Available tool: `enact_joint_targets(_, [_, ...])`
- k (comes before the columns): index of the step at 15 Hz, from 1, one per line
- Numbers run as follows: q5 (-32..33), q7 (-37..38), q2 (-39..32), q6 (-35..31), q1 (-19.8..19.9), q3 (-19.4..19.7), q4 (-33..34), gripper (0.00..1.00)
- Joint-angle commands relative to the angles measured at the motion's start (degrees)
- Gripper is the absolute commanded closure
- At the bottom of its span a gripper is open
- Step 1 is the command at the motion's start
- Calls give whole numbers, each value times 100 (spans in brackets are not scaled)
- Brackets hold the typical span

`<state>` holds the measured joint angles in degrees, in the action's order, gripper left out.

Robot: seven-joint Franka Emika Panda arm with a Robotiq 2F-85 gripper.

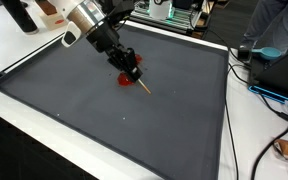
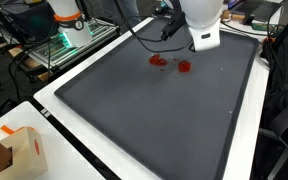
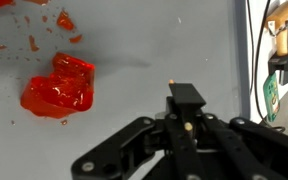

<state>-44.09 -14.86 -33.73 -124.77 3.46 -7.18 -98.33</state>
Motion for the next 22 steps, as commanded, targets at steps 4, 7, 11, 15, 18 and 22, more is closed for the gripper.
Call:
enact_joint_targets(4, [-153,66,-231,-142,-7,-69,163,97])
enact_joint_targets(7, [-143,97,-251,-156,-10,-77,165,97])
enact_joint_targets(11, [-115,180,-253,-208,-19,-61,160,97])
enact_joint_targets(15, [-97,327,-186,-253,-21,-37,128,97])
enact_joint_targets(18, [-56,483,-101,-307,-34,-4,102,97])
enact_joint_targets(22, [36,686,103,-303,-52,66,65,97])
